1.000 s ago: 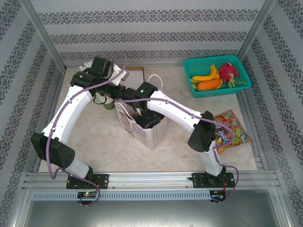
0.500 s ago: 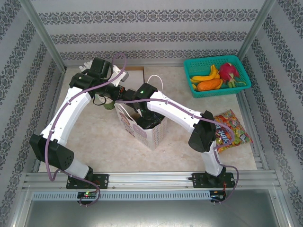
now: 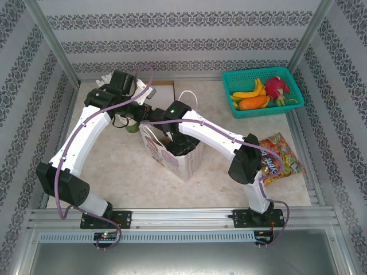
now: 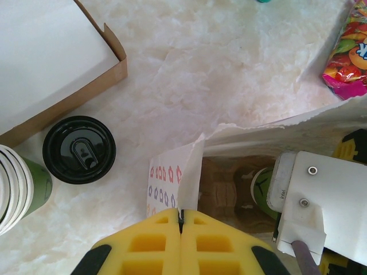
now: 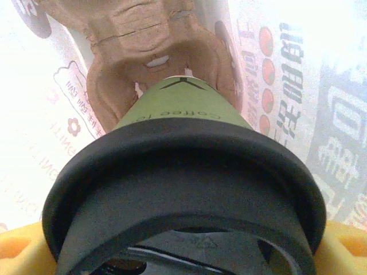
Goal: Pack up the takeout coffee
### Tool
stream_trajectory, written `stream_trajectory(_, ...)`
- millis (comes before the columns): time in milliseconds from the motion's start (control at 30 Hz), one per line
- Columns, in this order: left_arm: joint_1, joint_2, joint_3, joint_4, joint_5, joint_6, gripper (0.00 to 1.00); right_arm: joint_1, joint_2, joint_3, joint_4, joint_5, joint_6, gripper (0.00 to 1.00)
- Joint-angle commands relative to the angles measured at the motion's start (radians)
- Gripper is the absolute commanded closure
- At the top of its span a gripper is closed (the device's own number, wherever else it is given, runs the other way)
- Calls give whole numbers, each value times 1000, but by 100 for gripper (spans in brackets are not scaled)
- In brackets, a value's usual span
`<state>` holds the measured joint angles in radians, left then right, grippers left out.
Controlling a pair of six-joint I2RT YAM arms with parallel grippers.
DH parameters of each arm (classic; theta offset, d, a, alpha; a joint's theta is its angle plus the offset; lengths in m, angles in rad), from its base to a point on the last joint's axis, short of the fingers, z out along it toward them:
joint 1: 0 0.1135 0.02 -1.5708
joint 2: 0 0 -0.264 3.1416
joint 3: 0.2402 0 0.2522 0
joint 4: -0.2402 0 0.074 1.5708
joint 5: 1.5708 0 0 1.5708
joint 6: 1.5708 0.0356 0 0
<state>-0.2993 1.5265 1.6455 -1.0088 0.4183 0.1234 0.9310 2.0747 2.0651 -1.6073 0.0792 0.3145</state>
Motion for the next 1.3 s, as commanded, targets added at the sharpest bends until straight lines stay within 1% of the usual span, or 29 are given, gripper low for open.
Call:
stream_trajectory(0,6,-17,-10,18,20,-5,100,-11,-27,-14,-12,20,1,40)
stream_trajectory(767,5,-17,-8,17,34,-7,100,-11,-47,-28,40,21,0,41)
stream_trajectory(933,6,-19,-10,17,35,-7,100,-11,-72,-59,82,18,4,41)
stream_trajectory(1267,5,-19,-18,20,39,-7,100,-11,-81,-83,87,24,11,41)
